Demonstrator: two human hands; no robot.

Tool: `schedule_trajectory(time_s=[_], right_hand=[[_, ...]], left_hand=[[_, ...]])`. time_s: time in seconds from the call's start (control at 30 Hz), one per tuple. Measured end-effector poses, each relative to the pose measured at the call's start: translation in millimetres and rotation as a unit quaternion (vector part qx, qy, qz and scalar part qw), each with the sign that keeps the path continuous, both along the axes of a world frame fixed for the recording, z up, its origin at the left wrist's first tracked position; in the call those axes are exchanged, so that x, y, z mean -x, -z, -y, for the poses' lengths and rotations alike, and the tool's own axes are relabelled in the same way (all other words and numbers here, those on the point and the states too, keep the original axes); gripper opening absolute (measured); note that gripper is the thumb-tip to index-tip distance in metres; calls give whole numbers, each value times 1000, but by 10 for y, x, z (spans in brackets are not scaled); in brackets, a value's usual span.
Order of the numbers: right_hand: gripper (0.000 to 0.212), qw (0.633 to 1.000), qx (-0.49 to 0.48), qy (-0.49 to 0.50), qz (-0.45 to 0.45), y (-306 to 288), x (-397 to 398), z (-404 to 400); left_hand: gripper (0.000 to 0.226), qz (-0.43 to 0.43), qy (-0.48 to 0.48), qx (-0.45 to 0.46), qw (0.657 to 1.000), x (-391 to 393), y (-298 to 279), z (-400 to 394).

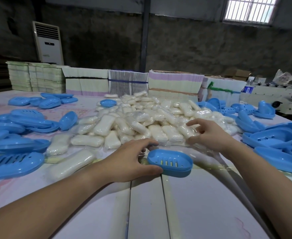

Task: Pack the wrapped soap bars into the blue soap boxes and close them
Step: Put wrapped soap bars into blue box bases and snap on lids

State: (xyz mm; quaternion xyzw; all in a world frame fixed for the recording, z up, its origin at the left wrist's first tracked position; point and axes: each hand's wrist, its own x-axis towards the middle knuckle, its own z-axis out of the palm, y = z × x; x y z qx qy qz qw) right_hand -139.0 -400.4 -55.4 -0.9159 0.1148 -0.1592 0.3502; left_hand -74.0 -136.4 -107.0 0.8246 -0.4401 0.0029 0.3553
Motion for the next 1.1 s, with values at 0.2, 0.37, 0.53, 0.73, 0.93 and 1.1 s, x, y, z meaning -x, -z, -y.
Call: schedule_trajectory(time_s=[0.2,0.37,0.53,0.73,0.93,1.1], right_hand=[[65,983,-111,-72,125,-136,64,-255],[76,975,-2,-214,58,-85,104,-564],[64,955,135,-263,-15,-38,131,-622],[52,950,144,-267,-69,-84,164,-584],[27,944,204,-255,-53,17,125,-688],[18,959,190,-211,16,77,103,-814]], left_hand=[[75,-14,-8,6,1000,43,-23,6],[70,-32,-21,26,999,66,-50,-1],[61,-34,-17,28,999,93,-95,-8],[56,-39,-17,27,999,108,-106,7],[57,-51,-17,40,998,114,-96,24],[53,-53,-15,40,998,124,-102,25]])
